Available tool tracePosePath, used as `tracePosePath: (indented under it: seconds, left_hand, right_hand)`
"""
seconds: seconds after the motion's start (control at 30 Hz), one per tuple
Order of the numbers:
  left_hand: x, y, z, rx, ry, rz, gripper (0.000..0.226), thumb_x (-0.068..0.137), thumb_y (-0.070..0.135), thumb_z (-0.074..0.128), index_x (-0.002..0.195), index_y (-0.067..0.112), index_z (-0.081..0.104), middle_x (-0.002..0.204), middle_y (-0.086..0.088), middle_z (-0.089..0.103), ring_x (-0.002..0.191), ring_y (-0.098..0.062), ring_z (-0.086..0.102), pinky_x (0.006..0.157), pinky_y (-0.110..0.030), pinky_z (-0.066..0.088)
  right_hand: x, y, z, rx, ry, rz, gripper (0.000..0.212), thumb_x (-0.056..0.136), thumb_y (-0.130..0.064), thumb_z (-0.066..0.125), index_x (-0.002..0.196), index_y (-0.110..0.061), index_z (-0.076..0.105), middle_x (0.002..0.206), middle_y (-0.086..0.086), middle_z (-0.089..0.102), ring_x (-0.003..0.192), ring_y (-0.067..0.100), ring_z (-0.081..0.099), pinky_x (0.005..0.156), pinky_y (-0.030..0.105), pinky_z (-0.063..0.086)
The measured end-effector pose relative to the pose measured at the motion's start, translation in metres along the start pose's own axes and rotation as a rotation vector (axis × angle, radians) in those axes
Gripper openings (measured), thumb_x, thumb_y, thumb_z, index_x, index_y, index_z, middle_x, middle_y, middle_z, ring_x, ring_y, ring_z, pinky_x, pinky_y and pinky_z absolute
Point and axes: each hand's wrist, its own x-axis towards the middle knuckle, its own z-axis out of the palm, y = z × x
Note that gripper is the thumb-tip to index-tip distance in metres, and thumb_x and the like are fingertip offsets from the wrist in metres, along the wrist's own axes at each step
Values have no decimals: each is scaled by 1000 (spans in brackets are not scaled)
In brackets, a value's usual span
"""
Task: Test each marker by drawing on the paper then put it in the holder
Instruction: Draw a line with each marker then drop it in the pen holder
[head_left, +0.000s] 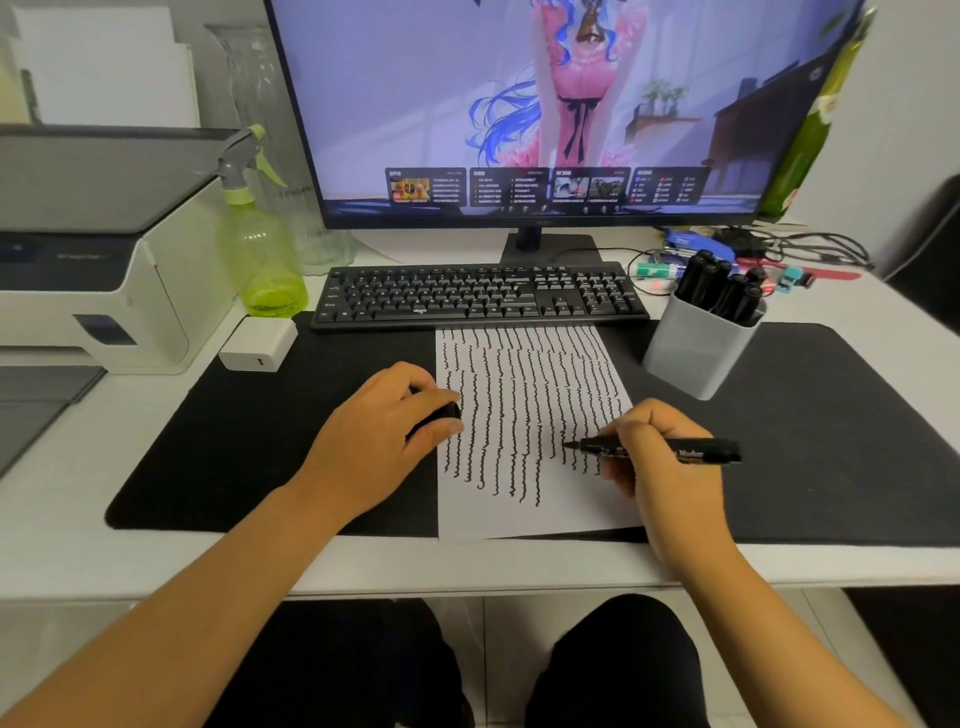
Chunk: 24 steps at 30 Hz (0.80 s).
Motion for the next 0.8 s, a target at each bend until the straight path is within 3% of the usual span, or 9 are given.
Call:
tracePosePath:
  seconds: [0.13,0.23,0.5,0.7,0.8]
  left_hand:
    - [1,18,-9,-47,-25,123,45,94,53,44,119,21,63,102,5,66,92,-6,58,77,-25,53]
    - [1,31,-13,-66,-26,220,42,93,49,48,117,18,64,99,4,70,91,-7,61,79,-20,50]
    - [4,51,-24,-62,-50,317,39,94,45,50,115,15,65,94,2,69,86,-11,62,75,-25,52]
    - [-3,74,-30,-185,-203,197,50,96,51,28,107,16,61,92,8,57,83,-5,53,74,-17,45]
    - [-10,88,-34,-196,-209,175,50,96,52,26,102,16,60,92,5,58,82,-8,55,72,-26,51]
  right_hand:
    - [-2,-13,14,52,-74,5,22,86,-19,51,70,-11,64,56,6,66,46,11,54,42,19,43]
    - [-5,-23,24,81,-126,-12,20,80,-32,54,66,-23,65,56,6,65,47,13,54,43,19,43]
    - [-11,-31,32,57,-224,-84,22,81,-36,53,72,-21,67,59,8,67,48,16,58,45,21,45]
    - [-19,-36,31,109,-343,-162,20,89,-29,63,70,-33,58,60,6,68,38,10,52,41,19,42]
    - [-27,-35,29,216,-337,-247,26,90,-22,64,69,-37,58,59,-1,65,39,6,51,41,17,41]
